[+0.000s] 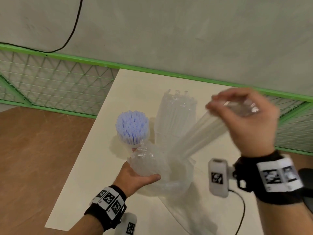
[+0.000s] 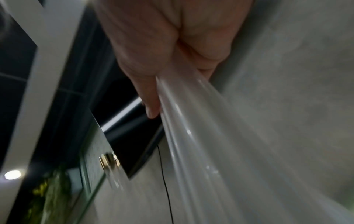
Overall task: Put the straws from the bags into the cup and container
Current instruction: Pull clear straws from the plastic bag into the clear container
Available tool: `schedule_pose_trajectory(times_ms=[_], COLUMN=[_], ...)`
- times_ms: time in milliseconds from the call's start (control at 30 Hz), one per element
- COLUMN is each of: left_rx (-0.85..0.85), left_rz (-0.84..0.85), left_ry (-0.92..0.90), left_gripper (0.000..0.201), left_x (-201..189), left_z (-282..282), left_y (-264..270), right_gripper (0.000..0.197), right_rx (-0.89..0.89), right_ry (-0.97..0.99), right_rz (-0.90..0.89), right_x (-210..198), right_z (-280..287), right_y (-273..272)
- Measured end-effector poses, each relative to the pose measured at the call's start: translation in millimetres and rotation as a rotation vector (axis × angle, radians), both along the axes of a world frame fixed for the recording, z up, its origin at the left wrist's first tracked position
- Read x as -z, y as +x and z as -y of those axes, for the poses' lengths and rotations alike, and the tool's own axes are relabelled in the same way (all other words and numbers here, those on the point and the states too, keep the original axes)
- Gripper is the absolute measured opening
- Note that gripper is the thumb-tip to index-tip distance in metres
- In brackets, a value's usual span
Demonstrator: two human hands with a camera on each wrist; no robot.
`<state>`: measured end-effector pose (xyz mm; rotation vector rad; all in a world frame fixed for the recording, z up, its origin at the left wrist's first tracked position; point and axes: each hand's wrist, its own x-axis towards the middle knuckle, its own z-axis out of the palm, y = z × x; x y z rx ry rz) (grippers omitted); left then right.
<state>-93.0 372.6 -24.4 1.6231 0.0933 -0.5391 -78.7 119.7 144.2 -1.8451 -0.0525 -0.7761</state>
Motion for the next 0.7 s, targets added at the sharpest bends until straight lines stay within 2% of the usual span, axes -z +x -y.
schedule_pose_trajectory(times_ms=[100,167,233,367,467,600,700], left_rx=[-0.002,0.001,-0.006,-0.003,0.002,0.006,0.001], left_rz=[-0.002,-0.005,-0.009,0.02,0.029,0.032,0.024], left_ry=[-0.001,-0.004,-0.016,-0.029,-0.043,-0.044,-0.043], left_gripper=[0.063,0.068,0.066,0.058,0.056,0.054,0.055], left_x=[0,2,0,-8,-11,-11,-10], left_z=[-1,-1,0,3,3,3,3], left_y=[0,0,0,-3,-3,-3,-2], right_gripper=[0.022,0.021,0.02,0.02,0.02,0.045,0.06], right_rx=[-0.05,-0.099,-0.133,-0.226,-0.209,-0.254,-0.311], right_ry=[0.072,0.063,0.049,-0.012,-0.325,-0.827,-1.125], right_rz=[0.189,0.227,0.174,-0.12,-0.289,-0.357,-0.487], right_x=[-47,-59,-52,2,45,82,96], right_z=[15,19,18,14,17,22,25], right_y=[18,37,60,96,103,106,106])
